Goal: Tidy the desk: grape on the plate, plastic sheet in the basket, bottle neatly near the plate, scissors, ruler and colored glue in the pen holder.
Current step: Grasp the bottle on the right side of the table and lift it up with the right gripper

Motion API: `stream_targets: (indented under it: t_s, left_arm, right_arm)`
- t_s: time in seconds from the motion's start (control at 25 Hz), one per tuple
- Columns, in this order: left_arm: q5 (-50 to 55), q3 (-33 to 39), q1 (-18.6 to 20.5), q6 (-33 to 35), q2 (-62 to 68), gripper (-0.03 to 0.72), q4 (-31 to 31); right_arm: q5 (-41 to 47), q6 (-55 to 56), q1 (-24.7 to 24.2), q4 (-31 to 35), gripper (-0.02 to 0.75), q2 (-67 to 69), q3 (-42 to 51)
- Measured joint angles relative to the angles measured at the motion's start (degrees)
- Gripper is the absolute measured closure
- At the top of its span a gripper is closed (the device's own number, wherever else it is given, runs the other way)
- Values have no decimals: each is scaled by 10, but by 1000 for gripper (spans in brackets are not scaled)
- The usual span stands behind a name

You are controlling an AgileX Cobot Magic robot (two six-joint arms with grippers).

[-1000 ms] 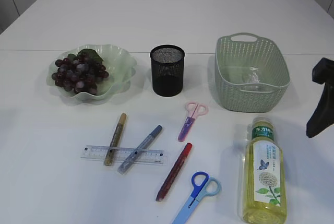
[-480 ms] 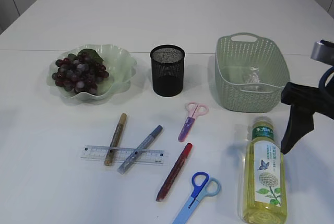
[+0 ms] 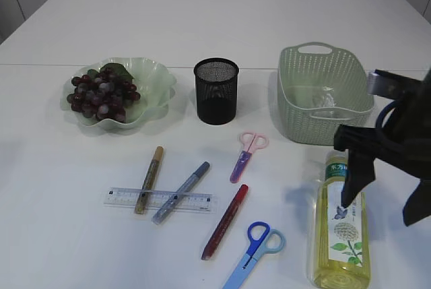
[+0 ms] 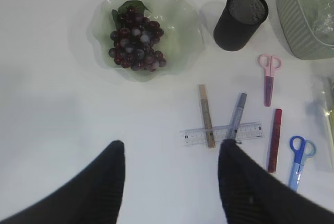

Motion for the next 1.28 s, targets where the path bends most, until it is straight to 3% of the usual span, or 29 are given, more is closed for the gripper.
stream_targets:
  t_s: [0.28, 1.28]
  left_arm:
    - [0, 0, 0, 0, 0, 273, 1]
    - [0, 0, 0, 0, 0, 273, 2]
  right_arm:
    - [-37, -11, 32, -1, 134, 51, 0]
    - [-73, -18, 43, -10, 115, 109, 0]
